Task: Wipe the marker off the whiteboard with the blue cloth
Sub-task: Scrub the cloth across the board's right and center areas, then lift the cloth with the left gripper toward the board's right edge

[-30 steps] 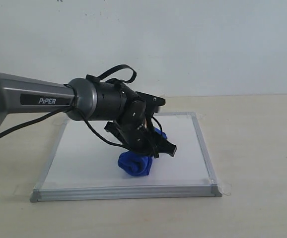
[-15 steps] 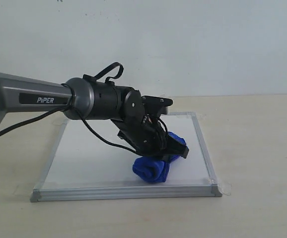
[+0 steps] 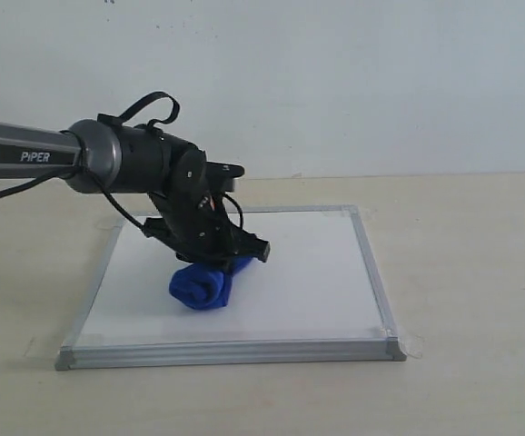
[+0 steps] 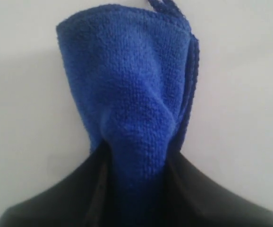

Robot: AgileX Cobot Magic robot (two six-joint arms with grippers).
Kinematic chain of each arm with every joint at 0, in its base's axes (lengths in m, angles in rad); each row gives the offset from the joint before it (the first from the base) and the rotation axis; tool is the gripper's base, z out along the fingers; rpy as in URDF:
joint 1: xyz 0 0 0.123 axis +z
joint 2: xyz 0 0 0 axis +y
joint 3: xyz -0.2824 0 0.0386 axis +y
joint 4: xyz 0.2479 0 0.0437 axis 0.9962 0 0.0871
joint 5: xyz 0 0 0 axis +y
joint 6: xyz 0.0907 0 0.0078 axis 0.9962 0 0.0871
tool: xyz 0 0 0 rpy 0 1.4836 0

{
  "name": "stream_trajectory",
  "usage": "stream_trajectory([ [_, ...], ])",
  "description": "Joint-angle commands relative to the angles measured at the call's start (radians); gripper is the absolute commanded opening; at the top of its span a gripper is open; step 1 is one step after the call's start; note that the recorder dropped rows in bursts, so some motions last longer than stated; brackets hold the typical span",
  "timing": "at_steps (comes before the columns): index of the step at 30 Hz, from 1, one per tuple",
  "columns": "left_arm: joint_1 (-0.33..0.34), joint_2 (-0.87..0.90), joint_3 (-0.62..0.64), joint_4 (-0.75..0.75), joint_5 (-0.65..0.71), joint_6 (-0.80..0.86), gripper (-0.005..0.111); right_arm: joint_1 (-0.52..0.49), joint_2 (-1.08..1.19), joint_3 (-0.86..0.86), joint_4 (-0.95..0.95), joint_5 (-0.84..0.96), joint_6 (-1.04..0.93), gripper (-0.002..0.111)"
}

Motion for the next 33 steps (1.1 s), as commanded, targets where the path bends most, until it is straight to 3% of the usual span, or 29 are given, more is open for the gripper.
stream_trajectory([
  [1, 0.02, 0.002, 0.021, 0.141, 0.094, -0.092, 0.004, -0.005, -0.005, -0.001, -0.005, -0.002, 0.0, 0.001],
  [4, -0.016, -0.02, 0.021, 0.062, 0.078, -0.024, 0.004, -0.005, -0.005, -0.001, -0.005, -0.002, 0.0, 0.001],
  [7, -0.086, -0.049, 0.021, -0.206, 0.015, 0.199, 0.004, -0.005, -0.005, -0.001, -0.005, -0.002, 0.0, 0.001],
  [9, -0.124, -0.047, 0.021, -0.27, 0.0, 0.271, 0.004, -0.005, -0.005, -0.001, -0.005, -0.002, 0.0, 0.001],
  [12, -0.119, -0.036, 0.022, -0.242, 0.012, 0.251, 0.004, -0.005, -0.005, -0.001, -0.005, -0.002, 0.0, 0.001],
  [19, -0.023, -0.041, 0.102, 0.082, 0.033, -0.071, 0.004, -0.005, -0.005, -0.001, -0.005, -0.002, 0.0, 0.001],
  [30, -0.091, -0.193, 0.126, -0.063, -0.14, -0.049, 0.004, -0.005, -0.005, -0.001, -0.005, -0.002, 0.0, 0.001],
  [33, -0.108, -0.203, 0.126, -0.165, -0.188, -0.055, 0.004, -0.005, -0.005, -0.001, -0.005, -0.002, 0.0, 0.001],
])
